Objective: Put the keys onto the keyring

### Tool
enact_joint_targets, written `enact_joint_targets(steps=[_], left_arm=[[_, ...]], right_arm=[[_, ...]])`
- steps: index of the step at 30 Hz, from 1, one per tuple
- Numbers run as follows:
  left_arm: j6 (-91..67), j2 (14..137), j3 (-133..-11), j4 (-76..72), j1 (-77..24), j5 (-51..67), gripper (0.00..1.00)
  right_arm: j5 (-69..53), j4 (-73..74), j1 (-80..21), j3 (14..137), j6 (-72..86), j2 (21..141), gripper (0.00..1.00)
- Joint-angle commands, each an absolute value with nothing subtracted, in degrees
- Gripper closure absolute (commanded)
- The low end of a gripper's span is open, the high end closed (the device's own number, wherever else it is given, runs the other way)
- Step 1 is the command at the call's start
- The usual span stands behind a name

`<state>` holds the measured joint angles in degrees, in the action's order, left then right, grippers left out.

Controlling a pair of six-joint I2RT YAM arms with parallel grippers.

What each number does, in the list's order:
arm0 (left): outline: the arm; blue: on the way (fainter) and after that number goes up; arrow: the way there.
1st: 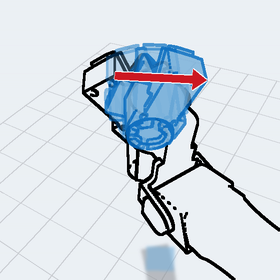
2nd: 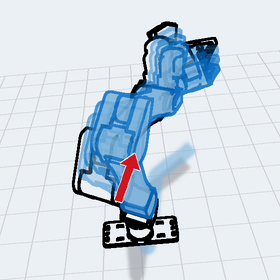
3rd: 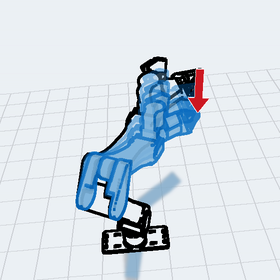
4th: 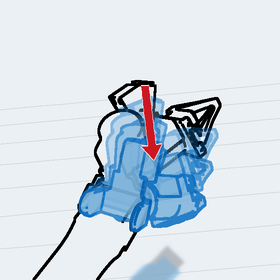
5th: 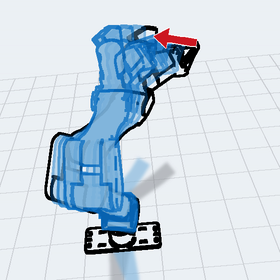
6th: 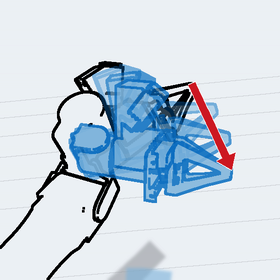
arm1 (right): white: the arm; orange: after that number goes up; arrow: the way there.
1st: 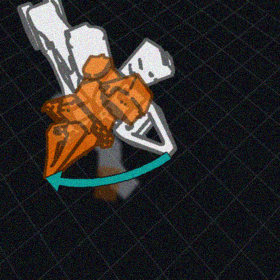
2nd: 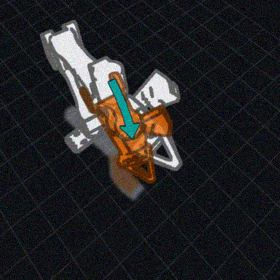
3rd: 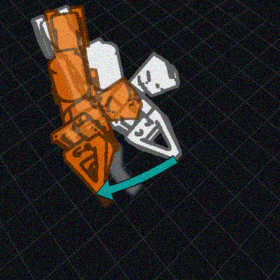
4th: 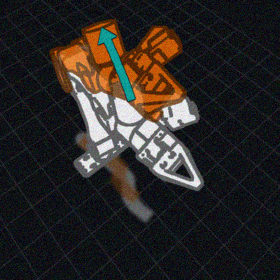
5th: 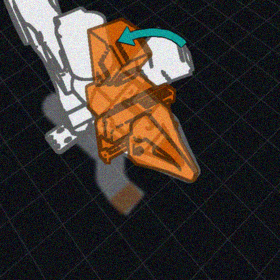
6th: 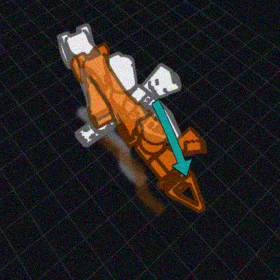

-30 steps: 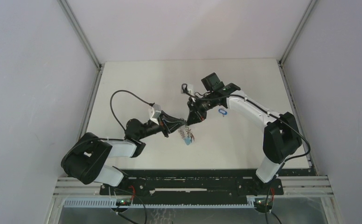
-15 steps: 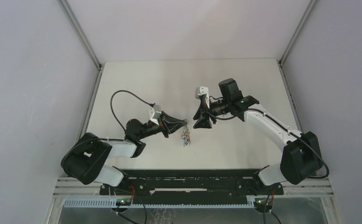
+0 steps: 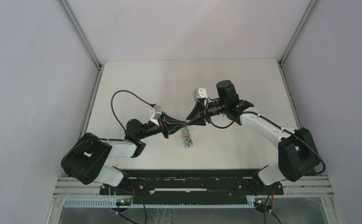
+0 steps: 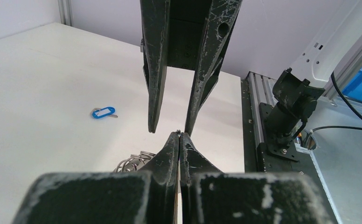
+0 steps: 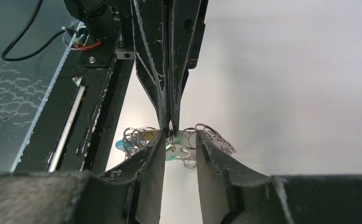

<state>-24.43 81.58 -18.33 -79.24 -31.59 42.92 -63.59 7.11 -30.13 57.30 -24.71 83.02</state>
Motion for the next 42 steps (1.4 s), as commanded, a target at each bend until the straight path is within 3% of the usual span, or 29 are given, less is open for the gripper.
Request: enact_joint_targets(steps=[1,11,33,42], left_arm=[[-25.31,79.67,-18.89,-84.46,-31.91,43.69,1.0],[-25.35,79.37,-18.72,-84.46,-31.91,43.15,1.0],[-25.31,80.45,-18.82,-84.47,-31.9,42.79,1.0],[-25.32,80.93,-19.25,-84.55,-32.34,42.55,1.0]], right_arm=[[-67.32,3.08,-30.66,57.7,-24.3,83.94,0.71],[-68.78,6.67,-30.85,57.66,-26.61,85.0,0.79],[-70.27,7.98,-30.19,57.66,-28.04,86.38,0.77],[-70.64,6.86,-30.52,57.66,-27.25,87.08,0.92]])
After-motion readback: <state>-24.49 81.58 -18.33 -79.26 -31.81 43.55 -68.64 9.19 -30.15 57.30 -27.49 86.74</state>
